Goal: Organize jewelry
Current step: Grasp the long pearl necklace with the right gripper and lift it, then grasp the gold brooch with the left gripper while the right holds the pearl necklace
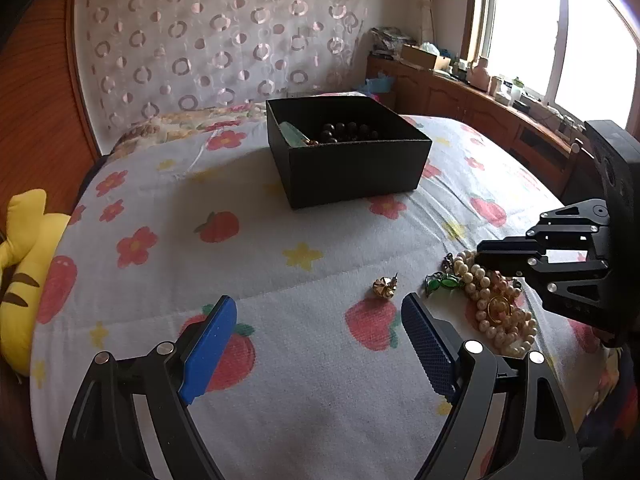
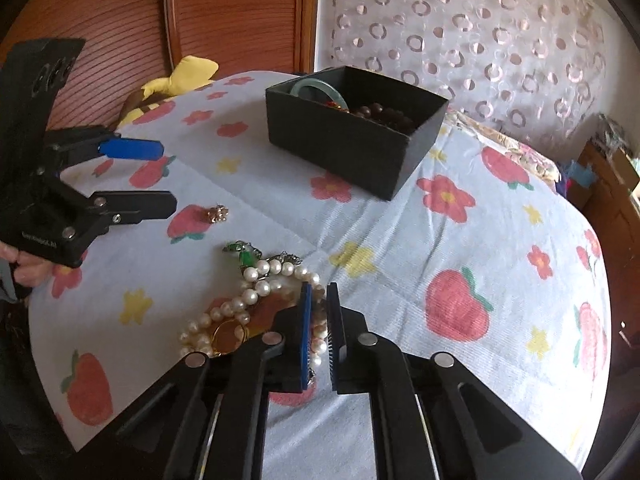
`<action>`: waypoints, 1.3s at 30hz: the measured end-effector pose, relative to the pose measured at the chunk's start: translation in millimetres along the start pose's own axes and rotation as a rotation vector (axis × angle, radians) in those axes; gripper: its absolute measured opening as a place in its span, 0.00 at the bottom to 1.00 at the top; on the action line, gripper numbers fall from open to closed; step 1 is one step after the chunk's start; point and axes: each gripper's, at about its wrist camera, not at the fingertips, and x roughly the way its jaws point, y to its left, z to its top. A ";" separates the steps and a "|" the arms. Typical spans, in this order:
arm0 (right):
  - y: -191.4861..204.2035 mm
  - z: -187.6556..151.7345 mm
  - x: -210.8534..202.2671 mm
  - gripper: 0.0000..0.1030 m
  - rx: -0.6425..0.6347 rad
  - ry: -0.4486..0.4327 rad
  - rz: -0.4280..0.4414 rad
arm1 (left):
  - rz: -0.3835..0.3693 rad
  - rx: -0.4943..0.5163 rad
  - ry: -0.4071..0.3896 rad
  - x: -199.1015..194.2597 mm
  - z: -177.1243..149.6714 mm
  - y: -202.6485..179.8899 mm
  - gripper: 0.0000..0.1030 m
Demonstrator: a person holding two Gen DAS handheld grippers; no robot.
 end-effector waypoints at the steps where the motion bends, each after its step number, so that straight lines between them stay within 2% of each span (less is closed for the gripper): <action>1: 0.2 -0.4 -2.0 0.08 0.002 -0.005 0.000 | -0.002 -0.001 0.002 0.2 0.3 -0.5 0.79; 11: -4.3 12.1 -83.0 0.08 0.046 -0.242 -0.018 | -0.010 0.012 0.009 3.1 1.0 -7.6 0.79; 17: -3.6 20.1 -119.0 0.08 0.034 -0.323 -0.028 | -0.011 0.024 0.015 4.1 0.0 -11.7 0.79; 27: 5.2 31.5 -155.6 0.08 0.010 -0.416 -0.049 | -0.014 0.018 0.020 5.7 0.1 -13.0 0.79; 39: 1.6 44.9 -199.5 0.08 0.000 -0.538 -0.122 | -0.038 0.026 0.022 8.5 2.5 -18.2 0.79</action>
